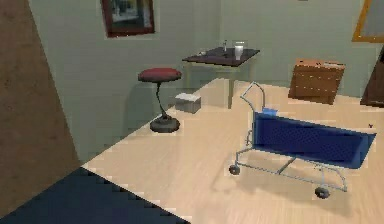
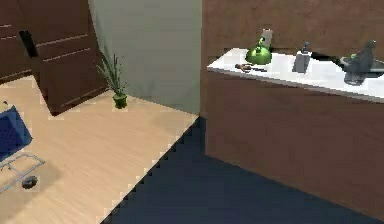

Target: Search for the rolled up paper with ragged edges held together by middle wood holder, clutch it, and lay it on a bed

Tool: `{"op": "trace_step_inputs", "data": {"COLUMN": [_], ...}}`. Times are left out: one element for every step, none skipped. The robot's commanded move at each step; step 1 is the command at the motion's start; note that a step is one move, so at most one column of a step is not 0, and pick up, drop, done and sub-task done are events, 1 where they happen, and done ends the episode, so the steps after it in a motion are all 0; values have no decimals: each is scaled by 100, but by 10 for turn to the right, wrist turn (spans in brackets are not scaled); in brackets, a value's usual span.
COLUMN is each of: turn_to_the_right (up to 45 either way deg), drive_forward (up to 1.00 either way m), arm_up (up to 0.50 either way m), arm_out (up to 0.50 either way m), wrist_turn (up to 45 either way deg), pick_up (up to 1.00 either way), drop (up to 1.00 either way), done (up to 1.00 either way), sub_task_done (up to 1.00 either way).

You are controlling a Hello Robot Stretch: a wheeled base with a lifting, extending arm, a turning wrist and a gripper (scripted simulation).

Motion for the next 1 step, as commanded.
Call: {"op": "trace_step_inputs", "data": {"turn_to_the_right": [0], "drive_forward": [100], "arm_up": [0], "arm_out": [0], "wrist_turn": [0], "pick_up": [0], "drop": [0], "done": [0], "sub_task_done": [0]}}
